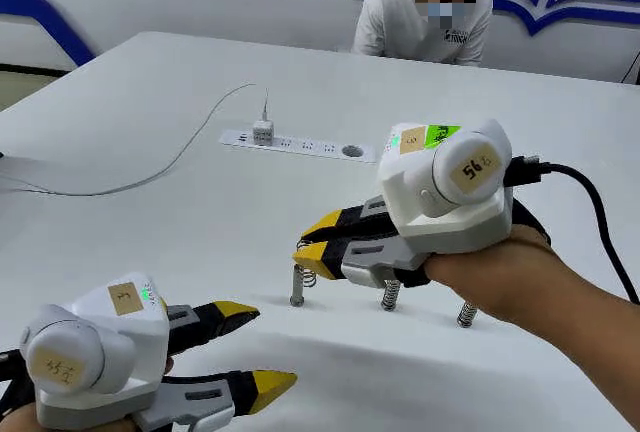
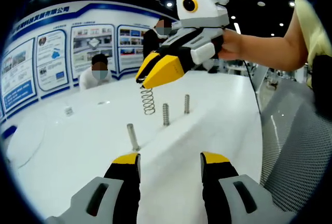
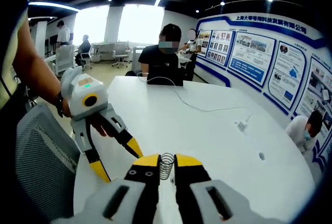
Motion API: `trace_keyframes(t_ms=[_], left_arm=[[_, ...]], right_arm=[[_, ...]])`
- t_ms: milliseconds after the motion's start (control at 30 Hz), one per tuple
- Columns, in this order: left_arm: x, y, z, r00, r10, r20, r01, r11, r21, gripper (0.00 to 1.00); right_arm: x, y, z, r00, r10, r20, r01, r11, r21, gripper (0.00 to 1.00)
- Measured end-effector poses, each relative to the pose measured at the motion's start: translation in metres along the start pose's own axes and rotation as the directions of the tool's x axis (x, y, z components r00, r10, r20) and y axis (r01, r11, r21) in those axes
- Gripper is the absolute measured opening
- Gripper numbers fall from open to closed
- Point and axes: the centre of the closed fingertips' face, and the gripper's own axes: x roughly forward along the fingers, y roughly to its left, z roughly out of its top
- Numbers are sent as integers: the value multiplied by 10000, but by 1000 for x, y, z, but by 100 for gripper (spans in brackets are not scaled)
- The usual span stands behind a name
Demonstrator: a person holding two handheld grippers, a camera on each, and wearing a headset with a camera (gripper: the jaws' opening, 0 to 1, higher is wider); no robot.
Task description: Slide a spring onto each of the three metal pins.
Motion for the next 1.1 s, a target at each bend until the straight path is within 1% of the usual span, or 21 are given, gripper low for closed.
trace_keyframes(t_ms=[333, 667, 767, 933, 1100], left_arm=[[0, 0, -1, 10000, 50, 8, -50, 10000, -51, 50], [0, 0, -3, 10000, 42, -70, -42, 9999, -95, 51], [0, 1, -4, 9999, 58, -82, -59, 9999, -105, 51], [-1, 2, -4, 9999, 72, -79, -73, 9999, -124, 51], [-1, 1, -5, 9999, 58, -96, -59, 9999, -130, 51]], right_arm=[[8, -23, 2, 9973, -635, 381, 618, 9971, 441, 12], [24, -30, -8, 9973, -709, 210, 696, 9959, 575, 12], [27, -32, -12, 9973, -723, 132, 713, 9954, 633, 12], [29, -34, -14, 9969, -776, 139, 764, 9945, 717, 12], [32, -33, -18, 9972, -744, 64, 737, 9943, 774, 12]])
